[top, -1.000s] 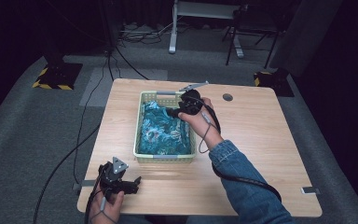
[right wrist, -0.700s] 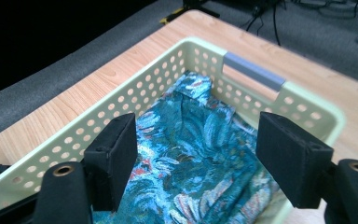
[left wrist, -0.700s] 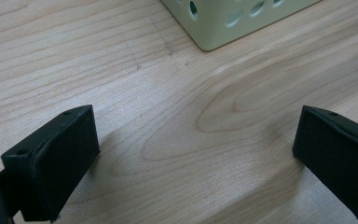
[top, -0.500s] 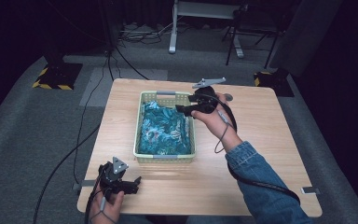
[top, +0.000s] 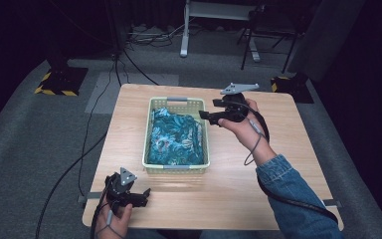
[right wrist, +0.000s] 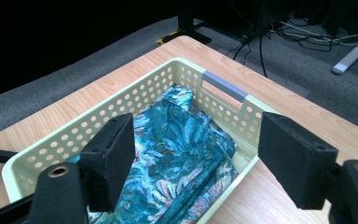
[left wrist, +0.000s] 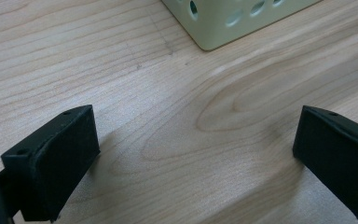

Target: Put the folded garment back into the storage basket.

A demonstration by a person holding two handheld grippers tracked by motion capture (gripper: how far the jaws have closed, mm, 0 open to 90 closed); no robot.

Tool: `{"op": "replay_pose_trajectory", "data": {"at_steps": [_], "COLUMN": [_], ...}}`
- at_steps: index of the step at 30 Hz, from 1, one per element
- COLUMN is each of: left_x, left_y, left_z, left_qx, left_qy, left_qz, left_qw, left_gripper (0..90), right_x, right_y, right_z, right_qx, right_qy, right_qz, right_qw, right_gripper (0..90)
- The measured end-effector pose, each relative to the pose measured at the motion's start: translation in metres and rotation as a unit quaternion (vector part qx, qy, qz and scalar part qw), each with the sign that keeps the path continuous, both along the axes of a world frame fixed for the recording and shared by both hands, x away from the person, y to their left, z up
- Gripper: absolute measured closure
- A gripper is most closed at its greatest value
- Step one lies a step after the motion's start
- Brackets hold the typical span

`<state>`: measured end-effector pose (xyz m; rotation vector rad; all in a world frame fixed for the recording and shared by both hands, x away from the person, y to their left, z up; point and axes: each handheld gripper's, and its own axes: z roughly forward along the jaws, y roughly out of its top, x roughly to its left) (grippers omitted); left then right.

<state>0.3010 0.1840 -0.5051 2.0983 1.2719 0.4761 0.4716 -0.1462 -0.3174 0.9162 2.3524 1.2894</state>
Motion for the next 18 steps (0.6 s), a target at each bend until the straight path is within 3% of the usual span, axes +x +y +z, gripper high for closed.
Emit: {"op": "replay_pose_trajectory", "data": {"at_steps": [18], "left_x": [0.001], "left_y": [0.000], "left_z": [0.000], "left_qx": [0.000], "left_qy": [0.000], "left_qz": [0.001], "left_qw": [1.0000], "left_gripper": [0.3], "right_x": [-0.011], "right_y": [-0.031], "right_z": [0.007], "right_qx": [0.003], "right_qy": [-0.014], "right_qz": [-0.011], "right_qw": [0.9998], "right_gripper": [27.4]}}
